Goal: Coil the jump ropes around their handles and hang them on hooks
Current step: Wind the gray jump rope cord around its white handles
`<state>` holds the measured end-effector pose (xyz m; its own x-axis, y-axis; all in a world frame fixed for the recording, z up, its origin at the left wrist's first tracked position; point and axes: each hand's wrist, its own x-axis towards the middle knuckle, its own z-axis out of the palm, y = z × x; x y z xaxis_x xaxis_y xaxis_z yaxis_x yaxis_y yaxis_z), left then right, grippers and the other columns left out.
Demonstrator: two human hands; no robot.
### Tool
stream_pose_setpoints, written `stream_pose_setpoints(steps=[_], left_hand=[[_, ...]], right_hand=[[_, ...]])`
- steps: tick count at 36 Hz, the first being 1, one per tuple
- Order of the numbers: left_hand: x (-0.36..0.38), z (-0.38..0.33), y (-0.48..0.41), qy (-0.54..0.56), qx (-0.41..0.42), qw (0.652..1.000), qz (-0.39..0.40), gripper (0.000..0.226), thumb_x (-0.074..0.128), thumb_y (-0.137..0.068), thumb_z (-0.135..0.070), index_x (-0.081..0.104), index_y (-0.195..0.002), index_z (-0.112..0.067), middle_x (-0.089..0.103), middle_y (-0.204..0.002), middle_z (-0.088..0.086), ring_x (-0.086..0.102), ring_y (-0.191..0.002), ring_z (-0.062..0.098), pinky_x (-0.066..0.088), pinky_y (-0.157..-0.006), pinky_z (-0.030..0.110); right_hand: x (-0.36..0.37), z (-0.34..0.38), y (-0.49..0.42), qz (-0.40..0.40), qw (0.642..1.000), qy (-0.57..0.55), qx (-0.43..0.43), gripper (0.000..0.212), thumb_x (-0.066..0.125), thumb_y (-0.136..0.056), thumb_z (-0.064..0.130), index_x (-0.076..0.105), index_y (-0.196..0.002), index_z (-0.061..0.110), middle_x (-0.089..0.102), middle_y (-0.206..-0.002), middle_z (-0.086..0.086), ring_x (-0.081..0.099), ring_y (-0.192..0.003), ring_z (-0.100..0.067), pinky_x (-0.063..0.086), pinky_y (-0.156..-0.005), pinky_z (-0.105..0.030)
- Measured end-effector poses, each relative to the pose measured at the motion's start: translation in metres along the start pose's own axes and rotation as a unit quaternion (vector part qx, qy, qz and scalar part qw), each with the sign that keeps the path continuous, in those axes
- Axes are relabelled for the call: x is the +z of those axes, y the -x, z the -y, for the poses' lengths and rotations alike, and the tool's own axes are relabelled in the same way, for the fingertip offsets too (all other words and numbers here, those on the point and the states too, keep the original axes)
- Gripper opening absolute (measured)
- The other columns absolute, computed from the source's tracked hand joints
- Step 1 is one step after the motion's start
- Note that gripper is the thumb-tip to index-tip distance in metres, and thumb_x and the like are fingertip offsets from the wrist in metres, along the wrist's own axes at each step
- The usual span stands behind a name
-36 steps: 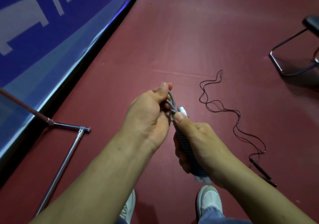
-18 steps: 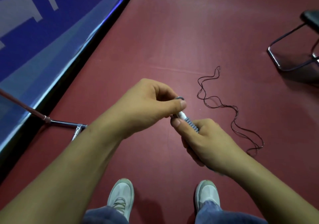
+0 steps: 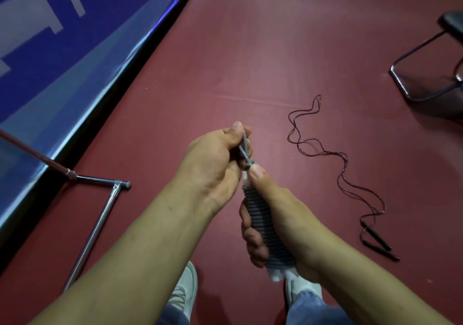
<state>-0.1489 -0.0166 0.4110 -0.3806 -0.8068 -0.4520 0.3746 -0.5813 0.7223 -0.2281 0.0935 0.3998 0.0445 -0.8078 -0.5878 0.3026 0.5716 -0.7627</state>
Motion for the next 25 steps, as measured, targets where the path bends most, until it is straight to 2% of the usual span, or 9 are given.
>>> stream_pose_setpoints(steps=[3, 5, 8, 13, 18, 21, 25], left_hand=[[-0.004, -0.003, 0.001, -0.033, 0.037, 0.998, 0.028, 0.024, 0.058, -0.099, -0.012, 0.067, -0.078, -0.004, 0.057, -0.062, 0.004, 0.051, -0.056, 0.012, 0.043, -0.05, 0.021], [-0.004, -0.006, 0.003, -0.015, 0.048, 0.998, 0.038, 0.02, 0.057, -0.098, -0.013, 0.067, -0.084, -0.003, 0.059, -0.066, 0.005, 0.052, -0.058, 0.013, 0.042, -0.05, 0.023], [-0.003, -0.006, 0.007, 0.017, 0.05, 0.998, 0.042, 0.019, 0.056, -0.099, -0.014, 0.067, -0.088, -0.003, 0.063, -0.07, 0.006, 0.058, -0.061, 0.015, 0.047, -0.057, 0.027], [0.0, -0.014, 0.014, 0.032, 0.061, 0.996, 0.047, 0.02, 0.057, -0.098, -0.015, 0.067, -0.083, -0.005, 0.065, -0.068, 0.005, 0.062, -0.06, 0.014, 0.052, -0.069, 0.03], [0.005, -0.016, 0.012, 0.003, 0.087, 0.996, -0.023, 0.025, 0.059, -0.099, -0.01, 0.064, -0.075, -0.005, 0.06, -0.058, 0.003, 0.056, -0.055, 0.014, 0.051, -0.053, 0.023], [0.005, -0.019, 0.01, -0.01, 0.091, 0.995, -0.046, 0.023, 0.059, -0.099, -0.01, 0.062, -0.078, -0.002, 0.059, -0.054, 0.001, 0.053, -0.056, 0.015, 0.049, -0.05, 0.022], [0.002, -0.03, 0.015, -0.017, 0.113, 0.993, -0.037, 0.024, 0.058, -0.1, -0.011, 0.062, -0.078, -0.002, 0.058, -0.054, 0.001, 0.053, -0.053, 0.012, 0.048, -0.051, 0.022]], right_hand=[[-0.003, 0.006, 0.005, 0.023, 0.997, -0.073, -0.004, 0.069, 0.05, -0.083, 0.078, 0.055, -0.068, 0.01, 0.04, -0.055, -0.012, 0.037, -0.04, -0.019, 0.036, -0.051, -0.029], [-0.005, 0.013, 0.005, 0.023, 0.995, -0.093, -0.011, 0.068, 0.05, -0.083, 0.077, 0.055, -0.067, 0.011, 0.04, -0.054, -0.011, 0.036, -0.04, -0.019, 0.035, -0.051, -0.029], [-0.004, 0.017, 0.003, 0.031, 0.994, -0.105, -0.016, 0.069, 0.05, -0.082, 0.078, 0.054, -0.065, 0.012, 0.041, -0.053, -0.009, 0.036, -0.04, -0.018, 0.034, -0.051, -0.029], [-0.004, 0.02, 0.002, 0.061, 0.991, -0.118, -0.017, 0.08, 0.047, -0.076, 0.089, 0.053, -0.064, 0.011, 0.04, -0.053, -0.009, 0.036, -0.04, -0.018, 0.032, -0.049, -0.027], [0.008, 0.011, 0.005, 0.032, 0.997, -0.067, -0.005, 0.077, 0.045, -0.076, 0.088, 0.052, -0.063, 0.012, 0.039, -0.052, -0.01, 0.034, -0.039, -0.018, 0.033, -0.049, -0.027], [0.014, 0.008, 0.004, 0.02, 0.999, -0.046, -0.015, 0.076, 0.046, -0.074, 0.088, 0.052, -0.063, 0.013, 0.04, -0.052, -0.01, 0.036, -0.039, -0.019, 0.035, -0.048, -0.027], [0.025, 0.013, 0.008, 0.037, 0.998, -0.042, -0.015, 0.078, 0.045, -0.073, 0.089, 0.05, -0.063, 0.012, 0.039, -0.052, -0.01, 0.035, -0.04, -0.019, 0.035, -0.047, -0.026]])
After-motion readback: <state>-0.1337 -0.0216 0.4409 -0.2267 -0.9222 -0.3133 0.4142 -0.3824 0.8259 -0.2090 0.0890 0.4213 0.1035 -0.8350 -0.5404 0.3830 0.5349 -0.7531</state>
